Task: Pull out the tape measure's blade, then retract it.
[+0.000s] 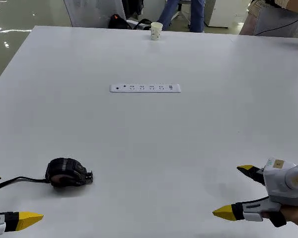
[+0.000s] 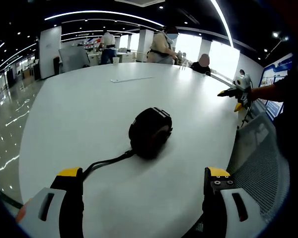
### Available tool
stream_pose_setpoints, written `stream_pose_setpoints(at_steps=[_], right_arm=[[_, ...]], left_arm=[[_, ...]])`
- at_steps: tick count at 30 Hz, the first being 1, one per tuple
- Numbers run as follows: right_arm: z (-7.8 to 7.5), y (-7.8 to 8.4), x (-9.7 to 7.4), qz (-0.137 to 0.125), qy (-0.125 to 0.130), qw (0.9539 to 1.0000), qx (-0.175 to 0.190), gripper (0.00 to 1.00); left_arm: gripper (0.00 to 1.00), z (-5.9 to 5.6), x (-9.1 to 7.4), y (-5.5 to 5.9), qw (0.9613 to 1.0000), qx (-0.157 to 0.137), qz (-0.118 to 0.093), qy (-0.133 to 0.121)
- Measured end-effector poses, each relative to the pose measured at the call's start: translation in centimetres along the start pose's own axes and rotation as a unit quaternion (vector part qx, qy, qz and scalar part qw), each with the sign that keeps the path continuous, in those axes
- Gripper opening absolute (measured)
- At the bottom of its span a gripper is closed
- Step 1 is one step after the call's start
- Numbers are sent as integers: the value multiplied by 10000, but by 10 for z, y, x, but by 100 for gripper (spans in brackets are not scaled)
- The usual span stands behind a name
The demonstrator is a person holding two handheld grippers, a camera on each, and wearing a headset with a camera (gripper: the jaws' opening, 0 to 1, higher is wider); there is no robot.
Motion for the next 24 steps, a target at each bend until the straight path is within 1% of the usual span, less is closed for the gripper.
stream_pose_setpoints(at_steps=[3,4,6,9,10,12,14,19,24], right_arm=[[1,1,-1,19,2,10000,-2,99],[2,2,-1,23,0,10000,-3,99],[2,3,-1,43,-11,10000,-5,99],[2,4,0,47,-25,10000,17,99],[2,4,-1,45,-24,10000,15,99],[3,3,-1,44,-29,10000,20,99],[3,3,-1,44,-35,10000,14,99],[3,2,-2,41,-45,10000,25,99],[1,3,-2,35,-36,10000,54,99]], left_arm=[[99,1,0,-1,10000,53,-7,-22],[99,0,0,-2,10000,-1,-11,8],[99,1,0,-2,10000,42,-10,-24],[99,1,-1,-3,10000,1,-11,-10],[99,1,-1,-2,10000,-29,28,15],[99,1,-2,-4,10000,-13,-8,14],[99,2,-2,-4,10000,-16,-10,29],[99,5,-3,-6,10000,28,-35,23],[99,6,-4,-7,10000,14,-43,26]])
Point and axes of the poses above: the centre of the closed fingertips' face, and the gripper's own axes: x roughly forward along the fingers, z roughly to its left, y roughly out of its underside, the point moved 1 cm from there along -x, roughly backward along the fingers, and after that the axes turned 3 degrees about y, right-handed, at the moved point
